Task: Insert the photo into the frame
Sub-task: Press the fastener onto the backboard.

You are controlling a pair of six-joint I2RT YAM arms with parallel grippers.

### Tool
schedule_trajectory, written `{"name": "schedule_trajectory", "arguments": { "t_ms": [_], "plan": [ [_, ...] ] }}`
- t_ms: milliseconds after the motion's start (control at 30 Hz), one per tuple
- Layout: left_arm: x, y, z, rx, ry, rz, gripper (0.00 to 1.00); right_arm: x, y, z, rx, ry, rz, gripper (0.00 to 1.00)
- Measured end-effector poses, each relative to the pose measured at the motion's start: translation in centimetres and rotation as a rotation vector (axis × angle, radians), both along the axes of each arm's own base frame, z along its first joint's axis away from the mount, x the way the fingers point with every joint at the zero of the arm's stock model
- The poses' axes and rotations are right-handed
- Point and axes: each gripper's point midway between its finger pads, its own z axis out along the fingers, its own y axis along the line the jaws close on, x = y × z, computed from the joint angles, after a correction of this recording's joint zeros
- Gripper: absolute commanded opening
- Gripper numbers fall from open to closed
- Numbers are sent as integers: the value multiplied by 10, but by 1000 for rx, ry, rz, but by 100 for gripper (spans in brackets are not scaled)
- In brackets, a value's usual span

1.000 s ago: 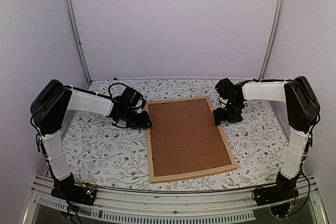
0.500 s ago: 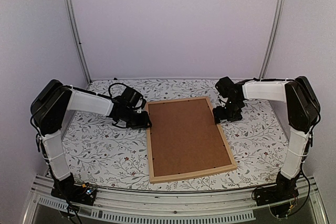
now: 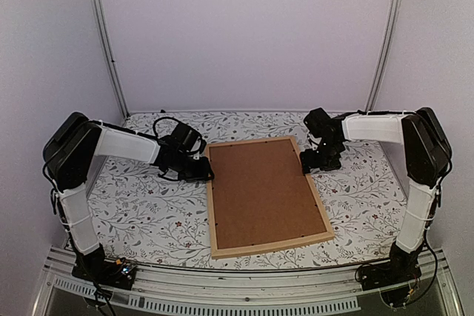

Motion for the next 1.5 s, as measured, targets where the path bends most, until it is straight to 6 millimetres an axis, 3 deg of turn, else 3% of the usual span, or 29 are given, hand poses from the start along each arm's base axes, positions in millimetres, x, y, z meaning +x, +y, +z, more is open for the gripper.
{"name": "schedule_trajectory", "arguments": {
  "t_ms": [300, 800, 933, 1033, 1200, 1500],
  "plan": [
    [0, 0, 0, 0, -1, -1, 34, -2, 1, -10, 9, 7, 3, 82],
    [0, 0, -1, -1, -4, -2, 34, -4, 5, -9, 53, -2, 1, 82],
    [0, 0, 0, -2, -5, -2, 34, -5, 14, 4, 144, -1, 13, 82],
    [0, 0, 0, -2, -5, -2, 34, -1, 19, 26, 208, -40, 21, 82],
    [0, 0, 0, -2, -5, -2, 34, 4, 16, 50, 248, -96, 16, 82],
    [-1, 0, 0, -1, -3, -4, 39, -33, 0, 8, 221, 19, 13, 75]
  ]
}}
